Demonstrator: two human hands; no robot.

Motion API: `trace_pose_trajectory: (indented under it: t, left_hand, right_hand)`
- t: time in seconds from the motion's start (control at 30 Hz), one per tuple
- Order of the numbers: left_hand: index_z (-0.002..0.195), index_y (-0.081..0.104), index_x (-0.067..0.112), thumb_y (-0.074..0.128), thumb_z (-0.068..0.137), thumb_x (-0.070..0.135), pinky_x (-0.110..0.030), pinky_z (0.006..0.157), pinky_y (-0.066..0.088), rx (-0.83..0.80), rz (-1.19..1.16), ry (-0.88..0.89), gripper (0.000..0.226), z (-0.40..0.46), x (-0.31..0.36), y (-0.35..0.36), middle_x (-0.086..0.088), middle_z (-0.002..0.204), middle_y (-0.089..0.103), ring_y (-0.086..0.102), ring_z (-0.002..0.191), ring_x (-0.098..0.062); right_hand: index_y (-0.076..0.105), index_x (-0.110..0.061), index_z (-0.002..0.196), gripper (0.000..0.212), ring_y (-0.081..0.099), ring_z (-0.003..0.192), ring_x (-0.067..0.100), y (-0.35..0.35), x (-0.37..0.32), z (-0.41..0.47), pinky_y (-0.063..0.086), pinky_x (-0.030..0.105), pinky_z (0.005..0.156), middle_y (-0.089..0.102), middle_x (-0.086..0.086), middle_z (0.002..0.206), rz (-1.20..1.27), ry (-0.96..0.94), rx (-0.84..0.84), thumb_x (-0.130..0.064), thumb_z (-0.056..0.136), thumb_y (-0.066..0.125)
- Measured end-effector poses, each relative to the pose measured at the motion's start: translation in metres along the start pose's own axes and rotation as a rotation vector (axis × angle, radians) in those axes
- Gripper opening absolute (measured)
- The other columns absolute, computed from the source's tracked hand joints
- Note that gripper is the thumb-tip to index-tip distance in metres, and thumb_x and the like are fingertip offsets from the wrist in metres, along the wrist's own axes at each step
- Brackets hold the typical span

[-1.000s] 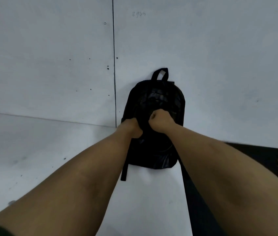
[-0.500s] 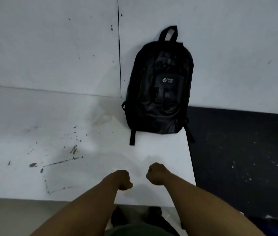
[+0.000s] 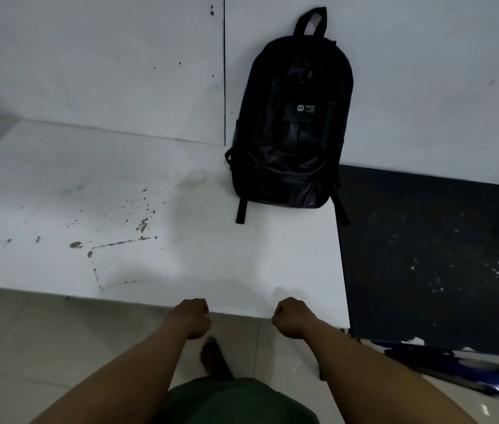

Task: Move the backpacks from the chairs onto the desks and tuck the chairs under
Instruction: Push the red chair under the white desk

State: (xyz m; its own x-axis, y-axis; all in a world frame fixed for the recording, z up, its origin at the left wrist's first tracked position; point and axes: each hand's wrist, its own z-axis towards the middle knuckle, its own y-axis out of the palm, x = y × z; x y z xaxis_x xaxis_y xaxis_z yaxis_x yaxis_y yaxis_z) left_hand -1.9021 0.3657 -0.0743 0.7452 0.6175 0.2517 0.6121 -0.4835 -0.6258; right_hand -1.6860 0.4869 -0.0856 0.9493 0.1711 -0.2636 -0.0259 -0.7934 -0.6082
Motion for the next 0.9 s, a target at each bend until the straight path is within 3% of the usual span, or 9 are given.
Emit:
trace_pose_trajectory:
  t: [0.07, 0.17, 0.27, 0.37, 0.43, 0.6, 0.7, 0.9]
  left_hand:
    - [0.131, 0.053, 0.015, 0.05, 0.096, 0.029, -0.027, 0.09, 0.043, -0.022, -0.06, -0.014, 0.038, -0.015, 0.008, 0.014, -0.007, 0.136, 0.052, 0.053, 0.119, -0.022]
    - [0.128, 0.057, 0.01, 0.055, 0.093, 0.024, -0.028, 0.094, 0.046, -0.026, -0.129, -0.039, 0.038, -0.038, 0.023, 0.038, -0.01, 0.132, 0.057, 0.056, 0.117, -0.023]
    - [0.133, 0.055, 0.011, 0.058, 0.091, 0.023, -0.027, 0.099, 0.045, -0.044, -0.192, -0.035, 0.044, -0.061, 0.033, 0.064, -0.01, 0.136, 0.055, 0.053, 0.122, -0.024]
    - [0.134, 0.054, 0.013, 0.057, 0.092, 0.024, -0.029, 0.1, 0.046, -0.048, -0.24, -0.023, 0.044, -0.086, 0.03, 0.08, -0.01, 0.138, 0.053, 0.052, 0.123, -0.023]
    - [0.133, 0.054, 0.014, 0.055, 0.092, 0.025, -0.028, 0.098, 0.047, -0.029, -0.24, -0.035, 0.042, -0.089, 0.025, 0.085, -0.009, 0.136, 0.053, 0.054, 0.12, -0.023]
    - [0.129, 0.057, 0.013, 0.055, 0.094, 0.029, -0.027, 0.094, 0.044, -0.026, -0.184, -0.085, 0.039, -0.117, -0.013, 0.106, -0.009, 0.136, 0.054, 0.055, 0.119, -0.023]
    - [0.128, 0.057, 0.014, 0.056, 0.095, 0.033, -0.028, 0.095, 0.044, -0.017, -0.158, -0.082, 0.039, -0.127, -0.031, 0.114, -0.008, 0.137, 0.054, 0.053, 0.121, -0.024]
    - [0.131, 0.056, 0.015, 0.056, 0.096, 0.033, -0.029, 0.097, 0.044, 0.011, -0.137, 0.013, 0.04, -0.148, -0.063, 0.116, -0.008, 0.138, 0.053, 0.053, 0.122, -0.024]
  right_hand:
    - [0.066, -0.003, 0.112, 0.029, 0.063, 0.102, 0.023, 0.009, 0.006, -0.014, 0.053, 0.032, 0.083, 0.067, 0.01, 0.115, 0.008, -0.032, 0.022, -0.021, 0.095, 0.051]
    - [0.06, -0.007, 0.087, 0.02, 0.055, 0.079, 0.021, 0.03, 0.016, -0.037, 0.043, 0.027, 0.065, 0.061, 0.009, 0.091, -0.02, -0.063, 0.01, -0.021, 0.093, 0.048]
    - [0.057, -0.01, 0.076, 0.022, 0.055, 0.073, 0.019, 0.055, 0.03, -0.056, 0.047, 0.026, 0.069, 0.06, 0.008, 0.083, -0.077, -0.067, -0.013, -0.023, 0.093, 0.05]
    - [0.045, -0.013, 0.062, 0.033, 0.047, 0.06, 0.013, 0.072, 0.039, -0.073, 0.04, 0.023, 0.055, 0.049, 0.003, 0.07, -0.122, -0.073, -0.067, -0.02, 0.094, 0.05]
    - [0.04, -0.015, 0.06, 0.037, 0.046, 0.063, 0.015, 0.077, 0.039, -0.077, 0.037, 0.022, 0.055, 0.046, 0.005, 0.072, -0.136, -0.073, -0.059, -0.022, 0.095, 0.05]
    - [0.062, -0.007, 0.082, 0.024, 0.06, 0.088, 0.025, 0.099, 0.017, -0.096, 0.045, 0.027, 0.073, 0.061, 0.011, 0.089, -0.105, -0.122, -0.08, -0.023, 0.096, 0.051]
    - [0.068, -0.002, 0.111, 0.032, 0.063, 0.107, 0.028, 0.107, 0.001, -0.107, 0.052, 0.032, 0.089, 0.067, 0.014, 0.115, -0.086, -0.146, -0.04, -0.026, 0.098, 0.05]
    - [0.066, -0.003, 0.118, 0.035, 0.062, 0.11, 0.028, 0.141, -0.02, -0.128, 0.052, 0.031, 0.09, 0.065, 0.014, 0.124, 0.008, -0.095, 0.022, -0.024, 0.095, 0.052]
